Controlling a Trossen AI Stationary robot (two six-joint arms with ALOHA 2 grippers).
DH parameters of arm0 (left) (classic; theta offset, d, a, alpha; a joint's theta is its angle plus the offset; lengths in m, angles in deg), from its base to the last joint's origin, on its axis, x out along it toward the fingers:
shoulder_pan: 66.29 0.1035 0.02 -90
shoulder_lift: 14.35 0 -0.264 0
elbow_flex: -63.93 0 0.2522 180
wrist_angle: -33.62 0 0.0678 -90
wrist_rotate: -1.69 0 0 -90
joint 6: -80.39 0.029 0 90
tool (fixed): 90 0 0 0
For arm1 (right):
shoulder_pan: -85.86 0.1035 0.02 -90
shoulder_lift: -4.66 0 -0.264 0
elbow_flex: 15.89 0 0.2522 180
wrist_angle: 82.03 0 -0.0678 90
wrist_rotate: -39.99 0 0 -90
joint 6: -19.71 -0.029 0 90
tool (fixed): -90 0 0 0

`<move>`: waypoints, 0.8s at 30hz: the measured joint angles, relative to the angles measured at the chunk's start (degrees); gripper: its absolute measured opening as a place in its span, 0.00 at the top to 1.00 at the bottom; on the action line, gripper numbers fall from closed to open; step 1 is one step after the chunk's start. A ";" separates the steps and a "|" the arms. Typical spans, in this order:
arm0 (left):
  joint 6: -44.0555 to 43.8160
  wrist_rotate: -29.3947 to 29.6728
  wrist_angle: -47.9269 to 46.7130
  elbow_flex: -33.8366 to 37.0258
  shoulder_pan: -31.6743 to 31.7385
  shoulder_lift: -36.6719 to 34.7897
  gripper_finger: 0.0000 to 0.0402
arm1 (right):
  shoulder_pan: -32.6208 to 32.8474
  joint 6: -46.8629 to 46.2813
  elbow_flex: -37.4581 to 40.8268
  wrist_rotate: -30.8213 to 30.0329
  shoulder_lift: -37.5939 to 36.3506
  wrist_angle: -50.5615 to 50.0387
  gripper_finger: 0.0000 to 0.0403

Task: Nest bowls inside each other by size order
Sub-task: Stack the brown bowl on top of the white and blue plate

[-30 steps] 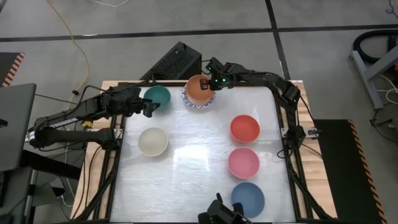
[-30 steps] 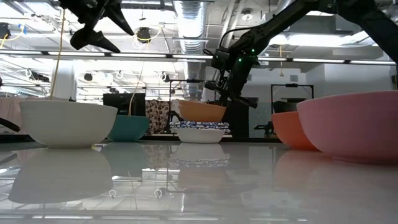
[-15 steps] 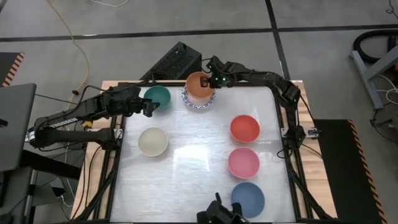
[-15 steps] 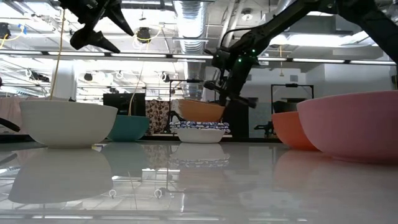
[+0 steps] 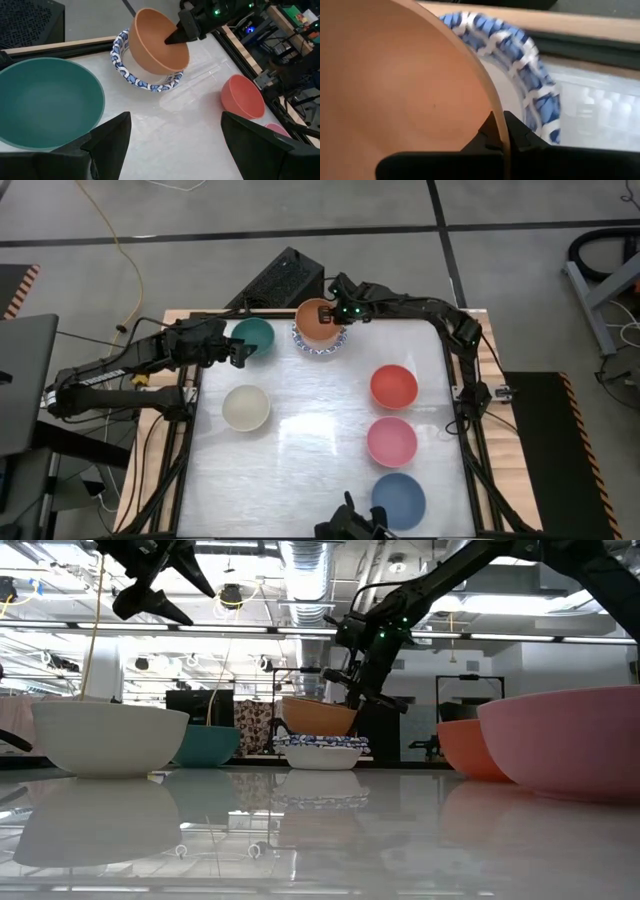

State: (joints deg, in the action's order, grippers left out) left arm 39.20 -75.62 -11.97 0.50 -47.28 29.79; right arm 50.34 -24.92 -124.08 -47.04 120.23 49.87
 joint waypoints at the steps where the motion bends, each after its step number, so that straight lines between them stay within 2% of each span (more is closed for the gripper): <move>1: -0.01 -0.01 0.00 0.00 0.00 0.00 0.26 | 0.01 0.10 0.00 0.01 0.00 -0.07 0.99; 24: -0.02 -0.04 -0.02 0.02 -0.02 0.02 0.26 | 0.75 -0.16 0.00 -1.83 0.00 0.61 0.99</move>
State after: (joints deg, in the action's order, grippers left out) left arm 39.17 -75.66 -12.00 0.52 -47.30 29.81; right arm 51.09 -25.08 -124.08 -48.87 120.23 50.48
